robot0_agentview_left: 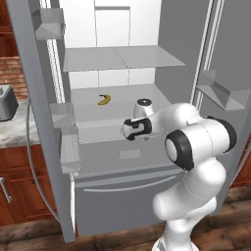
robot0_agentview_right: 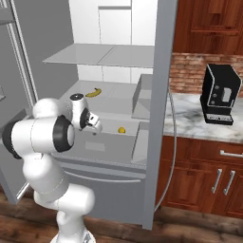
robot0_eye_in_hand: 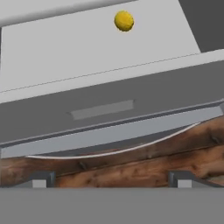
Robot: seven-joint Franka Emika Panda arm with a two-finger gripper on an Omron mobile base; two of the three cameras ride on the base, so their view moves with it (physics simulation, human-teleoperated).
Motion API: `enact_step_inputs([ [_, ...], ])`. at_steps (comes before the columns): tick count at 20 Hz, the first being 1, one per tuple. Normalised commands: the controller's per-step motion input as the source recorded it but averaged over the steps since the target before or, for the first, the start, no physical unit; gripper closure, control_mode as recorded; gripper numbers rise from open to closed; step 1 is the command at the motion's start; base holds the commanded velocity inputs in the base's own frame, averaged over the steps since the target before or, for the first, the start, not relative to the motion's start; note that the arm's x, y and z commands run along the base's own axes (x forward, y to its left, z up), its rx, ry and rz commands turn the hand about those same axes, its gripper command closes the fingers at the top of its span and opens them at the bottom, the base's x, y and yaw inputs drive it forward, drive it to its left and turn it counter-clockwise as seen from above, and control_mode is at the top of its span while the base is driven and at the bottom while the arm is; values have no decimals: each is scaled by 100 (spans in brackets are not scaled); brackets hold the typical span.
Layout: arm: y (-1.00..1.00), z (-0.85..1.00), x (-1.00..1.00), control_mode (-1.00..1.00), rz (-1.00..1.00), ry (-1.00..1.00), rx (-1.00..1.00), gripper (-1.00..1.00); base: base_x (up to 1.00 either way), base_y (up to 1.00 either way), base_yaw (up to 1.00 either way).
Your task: Fully open the fridge drawer.
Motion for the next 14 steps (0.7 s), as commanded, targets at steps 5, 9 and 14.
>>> enact_step_inputs([
  [5, 0, -2, 17, -100, 0, -1, 4, -100, 0, 0, 0],
  [9, 0, 0, 36, -100, 0, -3, 3, -100, 0, 0, 0],
  [14, 2, -2, 40, -100, 0, -5, 0, -100, 0, 0, 0],
])
